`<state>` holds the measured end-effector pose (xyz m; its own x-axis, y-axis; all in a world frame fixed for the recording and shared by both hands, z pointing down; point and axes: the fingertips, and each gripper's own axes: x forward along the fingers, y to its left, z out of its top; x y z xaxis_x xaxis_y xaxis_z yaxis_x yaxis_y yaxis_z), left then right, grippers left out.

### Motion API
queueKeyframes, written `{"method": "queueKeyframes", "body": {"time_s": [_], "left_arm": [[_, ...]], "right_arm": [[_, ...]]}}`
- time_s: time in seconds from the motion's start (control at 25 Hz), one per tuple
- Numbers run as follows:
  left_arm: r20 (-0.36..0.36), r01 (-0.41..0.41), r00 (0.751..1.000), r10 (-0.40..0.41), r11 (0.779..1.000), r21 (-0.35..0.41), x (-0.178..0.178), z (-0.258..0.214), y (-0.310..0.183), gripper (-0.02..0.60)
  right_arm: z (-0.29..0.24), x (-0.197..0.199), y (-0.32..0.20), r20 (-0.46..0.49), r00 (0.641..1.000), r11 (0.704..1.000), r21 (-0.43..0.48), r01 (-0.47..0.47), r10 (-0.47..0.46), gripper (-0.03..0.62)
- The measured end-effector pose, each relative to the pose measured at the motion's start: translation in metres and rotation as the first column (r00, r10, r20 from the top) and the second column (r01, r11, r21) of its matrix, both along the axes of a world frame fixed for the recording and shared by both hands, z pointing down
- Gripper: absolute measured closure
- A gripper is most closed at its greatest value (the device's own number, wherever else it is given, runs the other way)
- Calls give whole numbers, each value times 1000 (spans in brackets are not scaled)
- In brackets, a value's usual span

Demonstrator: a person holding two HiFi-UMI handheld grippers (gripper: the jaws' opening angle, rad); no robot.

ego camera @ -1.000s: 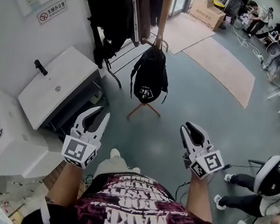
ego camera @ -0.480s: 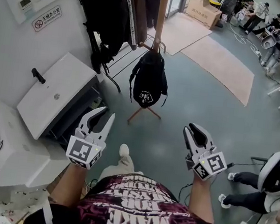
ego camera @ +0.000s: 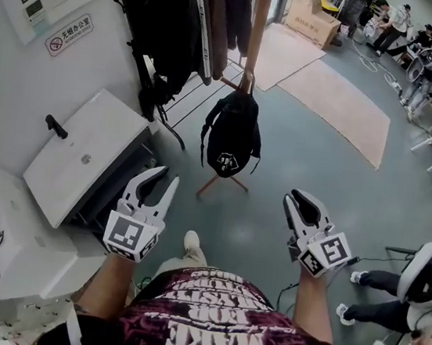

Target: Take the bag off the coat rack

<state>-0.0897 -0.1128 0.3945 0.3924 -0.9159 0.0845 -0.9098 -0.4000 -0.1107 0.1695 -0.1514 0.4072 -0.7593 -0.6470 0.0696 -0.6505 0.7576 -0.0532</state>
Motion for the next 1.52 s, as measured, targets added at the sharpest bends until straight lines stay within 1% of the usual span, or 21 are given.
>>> {"method": "queueKeyframes", "body": {"time_s": [0.2,0.4,0.84,1.24,1.4,1.52], "left_arm": [[-4,10,1000,-10,1000,-13,-15,5,-24,502],[-12,3,1000,-3,1000,-19,-22,7,-52,502],[-19,-48,999,48,999,-21,-34,7,-108,502],[-32,-85,996,85,996,-9,-59,5,-149,502],[-23,-109,994,109,994,-25,-62,13,-161,502],[-27,-126,992,125,991,-36,-58,15,-168,502]], "right_arm": [[-1,-21,-25,-13,1000,1000,0,22,-22,514],[3,-26,-50,-24,1000,1000,-13,3,-3,523],[-2,-42,-93,-38,999,1000,-13,-20,19,526],[-7,-73,-127,-49,998,999,3,-32,32,526],[-3,-82,-131,-51,998,999,4,-40,40,526],[-1,-82,-134,-57,997,999,-3,-45,45,526]]}}
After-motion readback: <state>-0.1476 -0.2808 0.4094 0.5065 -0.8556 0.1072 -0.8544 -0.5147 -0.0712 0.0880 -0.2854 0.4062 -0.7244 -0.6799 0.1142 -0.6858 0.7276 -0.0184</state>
